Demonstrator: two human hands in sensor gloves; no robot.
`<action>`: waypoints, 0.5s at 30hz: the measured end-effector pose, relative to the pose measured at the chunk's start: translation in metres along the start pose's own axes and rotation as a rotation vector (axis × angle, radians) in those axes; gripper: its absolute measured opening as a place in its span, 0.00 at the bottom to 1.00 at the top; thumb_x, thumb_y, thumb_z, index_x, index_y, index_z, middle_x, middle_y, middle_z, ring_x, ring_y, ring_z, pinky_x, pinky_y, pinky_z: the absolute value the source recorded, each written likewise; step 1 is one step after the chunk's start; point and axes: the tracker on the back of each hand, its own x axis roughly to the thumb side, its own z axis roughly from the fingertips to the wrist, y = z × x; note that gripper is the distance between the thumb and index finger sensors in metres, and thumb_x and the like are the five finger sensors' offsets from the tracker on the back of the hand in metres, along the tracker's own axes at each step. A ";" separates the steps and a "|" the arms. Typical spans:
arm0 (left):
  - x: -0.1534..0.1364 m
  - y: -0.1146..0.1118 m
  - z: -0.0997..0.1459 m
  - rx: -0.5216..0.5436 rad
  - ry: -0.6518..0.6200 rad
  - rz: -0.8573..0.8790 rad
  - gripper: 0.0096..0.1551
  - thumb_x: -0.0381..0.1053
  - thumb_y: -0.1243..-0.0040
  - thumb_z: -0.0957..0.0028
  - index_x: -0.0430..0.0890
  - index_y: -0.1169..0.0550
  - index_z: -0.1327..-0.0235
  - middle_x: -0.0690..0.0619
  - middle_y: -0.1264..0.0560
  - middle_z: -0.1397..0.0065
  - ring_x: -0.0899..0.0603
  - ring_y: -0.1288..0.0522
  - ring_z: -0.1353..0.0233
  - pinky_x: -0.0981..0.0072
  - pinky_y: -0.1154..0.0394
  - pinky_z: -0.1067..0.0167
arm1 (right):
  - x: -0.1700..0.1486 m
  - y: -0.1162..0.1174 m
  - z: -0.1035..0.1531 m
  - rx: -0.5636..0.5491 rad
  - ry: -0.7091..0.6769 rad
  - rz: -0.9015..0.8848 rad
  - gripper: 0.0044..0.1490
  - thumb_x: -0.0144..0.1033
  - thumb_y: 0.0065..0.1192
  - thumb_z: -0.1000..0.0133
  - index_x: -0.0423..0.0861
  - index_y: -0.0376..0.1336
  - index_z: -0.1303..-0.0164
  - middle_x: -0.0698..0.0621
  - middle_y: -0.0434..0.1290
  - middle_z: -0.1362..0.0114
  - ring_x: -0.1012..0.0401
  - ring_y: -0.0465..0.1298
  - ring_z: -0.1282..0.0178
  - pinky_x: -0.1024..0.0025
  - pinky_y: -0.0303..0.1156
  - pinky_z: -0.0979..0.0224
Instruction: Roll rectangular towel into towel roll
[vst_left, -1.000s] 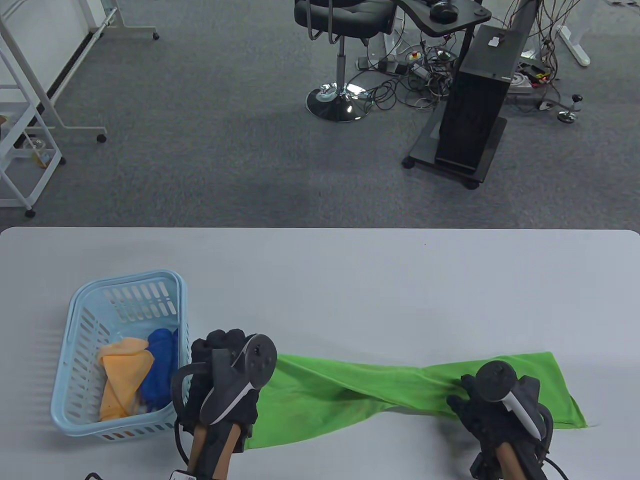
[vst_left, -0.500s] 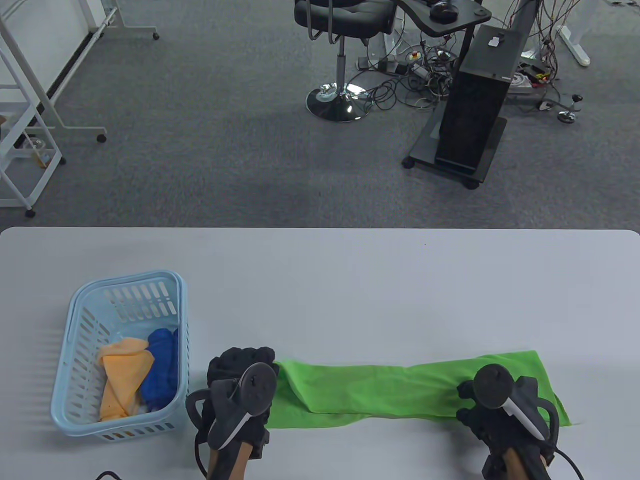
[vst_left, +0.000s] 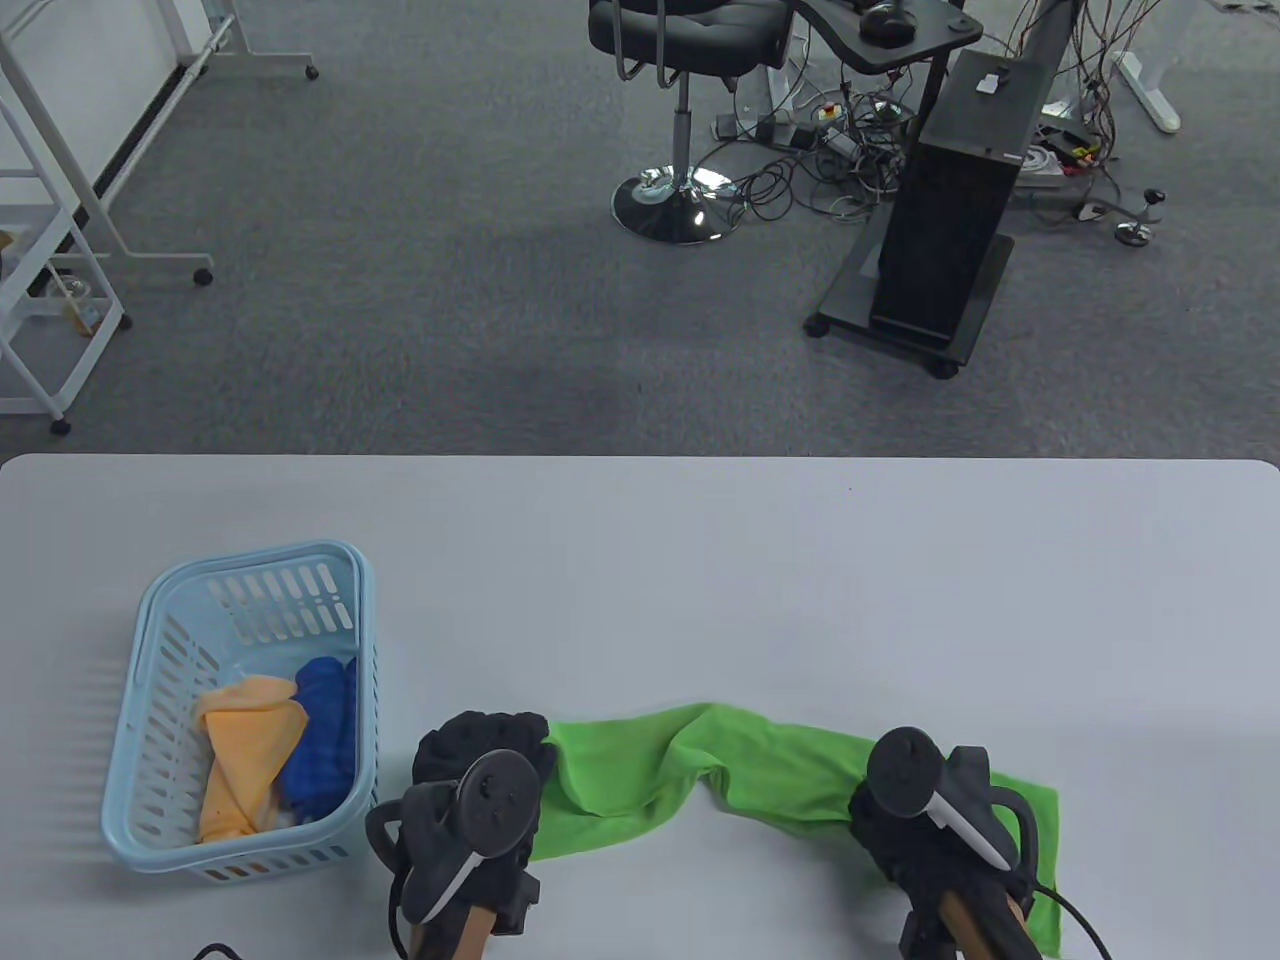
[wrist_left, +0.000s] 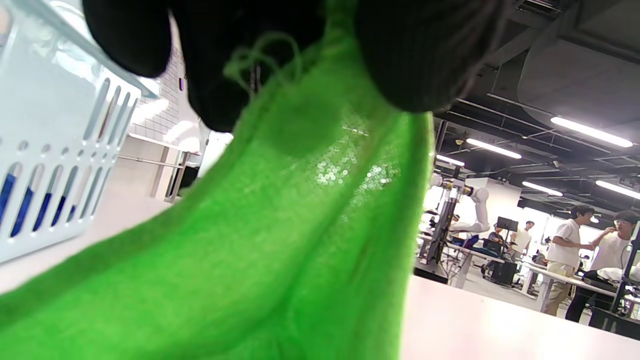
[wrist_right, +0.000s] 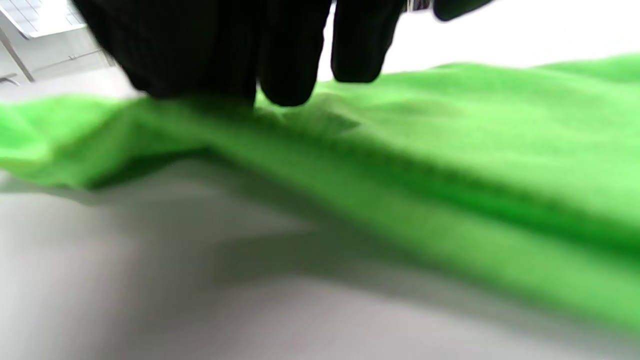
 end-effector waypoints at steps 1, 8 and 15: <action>0.000 -0.001 0.000 -0.006 -0.006 0.000 0.22 0.56 0.35 0.59 0.54 0.15 0.51 0.49 0.13 0.43 0.35 0.20 0.32 0.34 0.31 0.36 | 0.000 -0.007 0.000 -0.020 0.001 -0.002 0.33 0.43 0.64 0.60 0.49 0.70 0.42 0.47 0.64 0.27 0.47 0.63 0.23 0.34 0.49 0.24; 0.000 -0.004 0.000 -0.019 -0.011 0.024 0.22 0.56 0.35 0.59 0.54 0.15 0.51 0.49 0.13 0.43 0.35 0.20 0.33 0.34 0.31 0.36 | -0.033 -0.036 0.013 -0.038 0.056 0.248 0.30 0.45 0.68 0.64 0.50 0.74 0.50 0.48 0.66 0.29 0.47 0.64 0.24 0.35 0.51 0.24; 0.000 -0.008 0.001 -0.048 -0.012 0.051 0.22 0.56 0.35 0.59 0.54 0.15 0.52 0.49 0.13 0.43 0.35 0.20 0.33 0.34 0.31 0.36 | -0.064 -0.008 0.030 0.136 0.147 0.578 0.32 0.49 0.70 0.67 0.51 0.75 0.54 0.49 0.68 0.31 0.49 0.66 0.25 0.36 0.54 0.24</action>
